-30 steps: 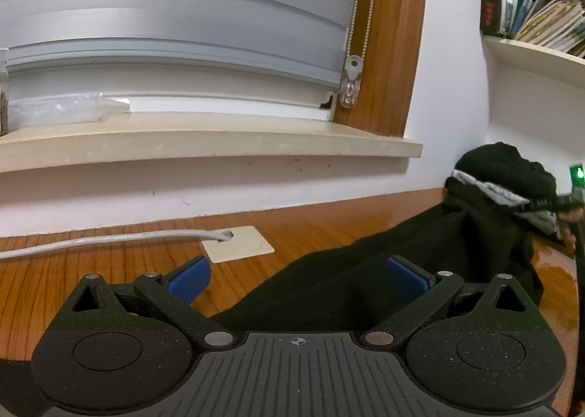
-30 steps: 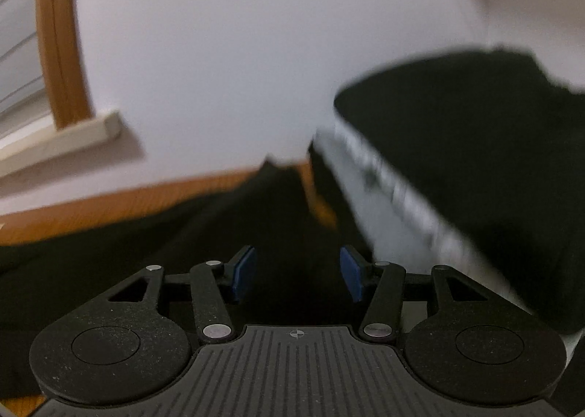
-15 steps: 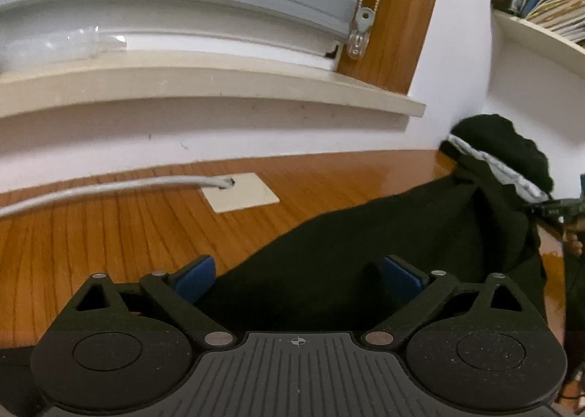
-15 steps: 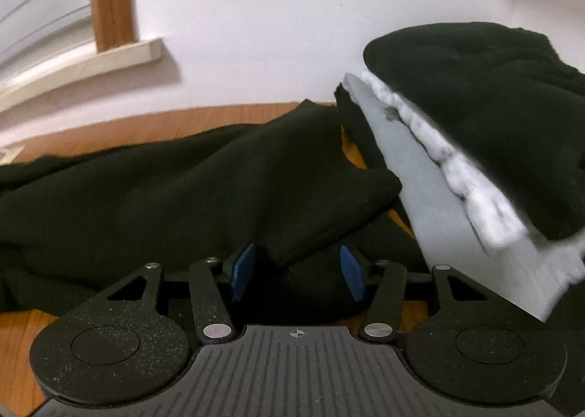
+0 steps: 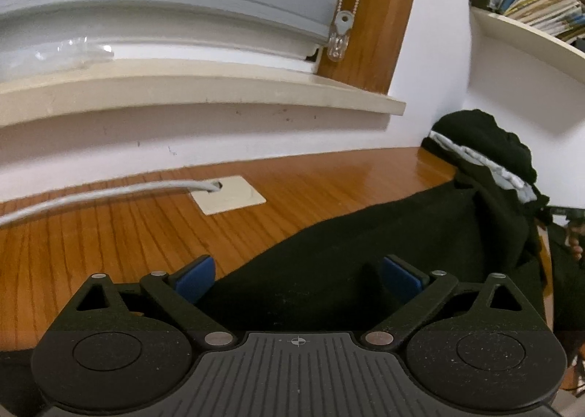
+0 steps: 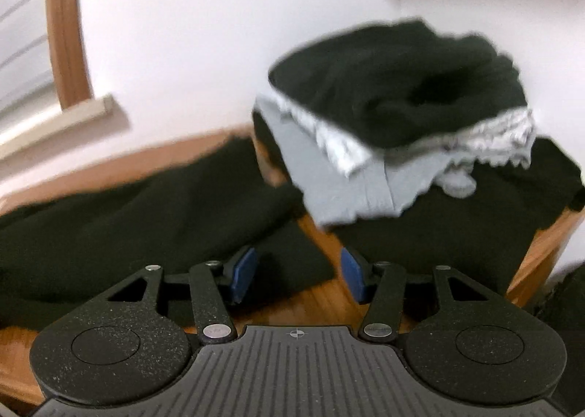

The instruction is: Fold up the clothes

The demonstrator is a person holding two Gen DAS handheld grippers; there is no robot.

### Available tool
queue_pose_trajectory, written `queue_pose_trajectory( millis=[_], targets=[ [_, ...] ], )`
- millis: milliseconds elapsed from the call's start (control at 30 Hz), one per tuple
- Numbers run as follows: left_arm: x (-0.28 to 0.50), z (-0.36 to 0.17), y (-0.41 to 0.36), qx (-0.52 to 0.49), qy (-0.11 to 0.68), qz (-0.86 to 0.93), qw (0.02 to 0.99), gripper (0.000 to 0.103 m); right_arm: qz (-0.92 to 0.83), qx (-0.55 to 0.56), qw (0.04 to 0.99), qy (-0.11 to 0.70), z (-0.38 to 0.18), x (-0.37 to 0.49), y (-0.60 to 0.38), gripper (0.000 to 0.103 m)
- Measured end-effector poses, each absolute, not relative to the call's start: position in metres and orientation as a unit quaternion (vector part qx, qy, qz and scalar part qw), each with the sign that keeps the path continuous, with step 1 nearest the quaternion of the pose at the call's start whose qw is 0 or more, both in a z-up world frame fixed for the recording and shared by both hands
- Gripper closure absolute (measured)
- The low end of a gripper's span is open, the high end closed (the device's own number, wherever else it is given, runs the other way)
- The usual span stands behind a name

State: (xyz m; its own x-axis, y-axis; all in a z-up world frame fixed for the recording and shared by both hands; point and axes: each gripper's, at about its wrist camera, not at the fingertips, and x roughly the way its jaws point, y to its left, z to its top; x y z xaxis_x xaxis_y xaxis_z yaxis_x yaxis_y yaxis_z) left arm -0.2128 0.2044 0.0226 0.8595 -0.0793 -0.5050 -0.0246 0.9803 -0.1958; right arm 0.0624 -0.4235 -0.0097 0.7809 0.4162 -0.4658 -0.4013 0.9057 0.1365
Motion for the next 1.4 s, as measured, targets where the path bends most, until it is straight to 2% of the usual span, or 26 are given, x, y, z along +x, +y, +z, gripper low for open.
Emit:
queue_pose_trajectory(
  millis=[167,300,400,433,567,700,800,900,1167,1400],
  targets=[
    [-0.222,0.038,0.173,-0.033,0.251,0.033,0.967,0.006,0.266,0.006,0.932,0.245,-0.013,0.046,-0.381,0.046],
    [-0.246,0.054,0.143,-0.004,0.236,0.054,0.97,0.03,0.311,-0.032,0.921,0.23,-0.016,0.024,-0.328,0.041],
    [-0.268,0.059,0.121,0.013,0.231,0.057,0.971,0.044,0.333,-0.065,0.916,0.215,-0.013,0.005,-0.292,0.041],
    [-0.275,0.058,0.113,0.024,0.233,0.061,0.97,0.045,0.336,-0.076,0.916,0.207,-0.011,-0.002,-0.282,0.041],
    [-0.301,0.054,0.085,0.042,0.236,0.067,0.969,0.044,0.359,-0.111,0.908,0.185,-0.007,-0.029,-0.245,0.041],
    [-0.322,0.047,0.059,0.049,0.237,0.052,0.969,0.028,0.382,-0.138,0.898,0.17,-0.005,-0.05,-0.215,0.041],
    [-0.323,0.045,0.052,0.066,0.243,0.04,0.967,0.024,0.408,-0.143,0.886,0.164,0.0,-0.056,-0.199,0.039],
    [-0.313,0.046,0.062,0.075,0.248,0.052,0.965,0.024,0.425,-0.15,0.878,0.16,0.003,-0.058,-0.189,0.033],
    [-0.276,0.055,0.101,0.094,0.262,0.073,0.958,0.028,0.443,-0.144,0.867,0.178,-0.006,-0.055,-0.178,0.032],
    [-0.233,0.043,0.119,0.139,0.303,0.065,0.941,0.027,0.451,-0.15,0.858,0.196,-0.009,-0.05,-0.173,0.032]
  ],
)
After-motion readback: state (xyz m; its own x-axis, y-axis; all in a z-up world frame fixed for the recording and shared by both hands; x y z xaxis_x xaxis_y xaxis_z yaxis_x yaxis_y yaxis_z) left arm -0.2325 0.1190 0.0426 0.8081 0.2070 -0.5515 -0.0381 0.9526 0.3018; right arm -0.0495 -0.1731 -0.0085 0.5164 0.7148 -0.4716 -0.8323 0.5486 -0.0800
